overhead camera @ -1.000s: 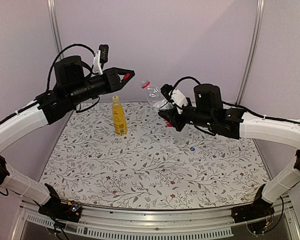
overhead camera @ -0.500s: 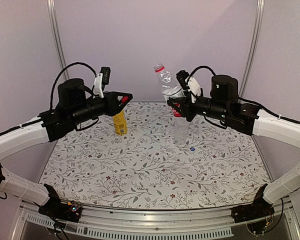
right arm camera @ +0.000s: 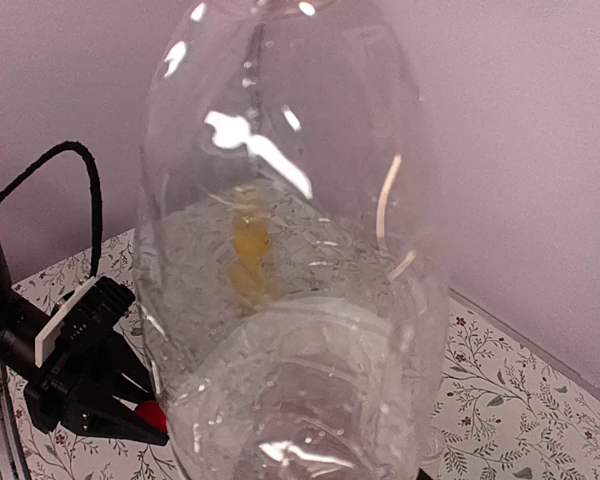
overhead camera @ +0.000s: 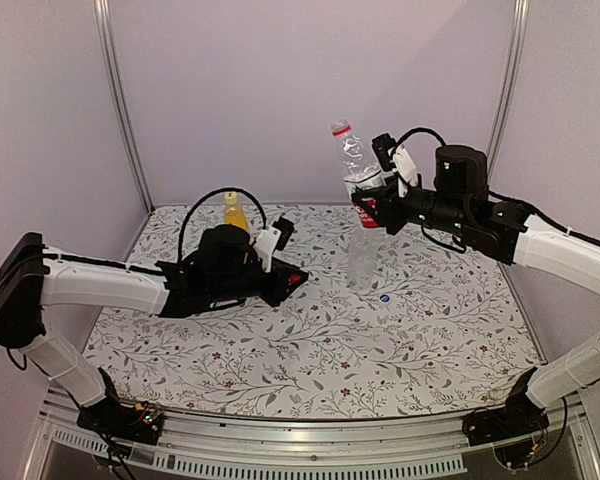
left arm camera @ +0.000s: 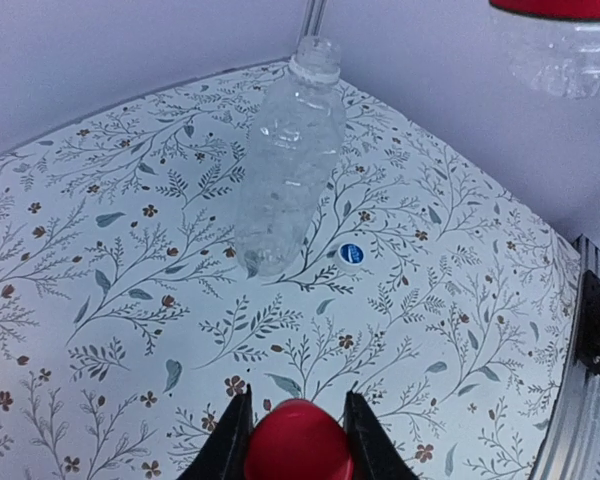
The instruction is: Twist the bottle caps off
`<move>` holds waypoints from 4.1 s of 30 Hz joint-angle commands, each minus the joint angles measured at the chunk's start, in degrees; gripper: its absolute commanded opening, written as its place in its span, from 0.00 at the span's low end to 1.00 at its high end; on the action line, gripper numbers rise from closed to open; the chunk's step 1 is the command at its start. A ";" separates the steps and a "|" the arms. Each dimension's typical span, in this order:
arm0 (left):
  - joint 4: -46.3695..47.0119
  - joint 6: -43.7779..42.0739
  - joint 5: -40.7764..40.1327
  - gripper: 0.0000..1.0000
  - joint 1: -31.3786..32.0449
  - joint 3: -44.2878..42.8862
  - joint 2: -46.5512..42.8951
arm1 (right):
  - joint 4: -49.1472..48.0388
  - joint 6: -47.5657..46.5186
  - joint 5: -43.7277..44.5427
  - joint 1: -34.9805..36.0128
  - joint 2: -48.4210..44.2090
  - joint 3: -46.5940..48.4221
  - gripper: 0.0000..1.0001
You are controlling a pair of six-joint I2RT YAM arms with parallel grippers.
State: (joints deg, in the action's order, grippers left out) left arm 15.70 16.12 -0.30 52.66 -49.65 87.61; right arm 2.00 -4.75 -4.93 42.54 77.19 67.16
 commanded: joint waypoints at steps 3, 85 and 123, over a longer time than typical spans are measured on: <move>8.91 -3.33 3.42 0.24 2.15 1.66 8.85 | 1.85 3.41 1.46 -1.58 -2.22 0.63 0.30; -2.38 1.02 22.16 0.91 -6.36 -12.77 -12.77 | 3.75 -0.73 -26.24 -1.47 -1.74 -4.87 0.31; -2.67 2.26 35.27 0.00 -7.45 -23.68 -4.69 | 2.81 -2.45 -27.26 2.46 1.54 -4.91 0.57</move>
State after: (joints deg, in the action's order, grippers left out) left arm 13.21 19.59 34.22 45.60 -71.33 83.92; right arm 5.82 -7.62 -33.12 44.64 78.11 62.57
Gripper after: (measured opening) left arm 0.319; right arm 0.492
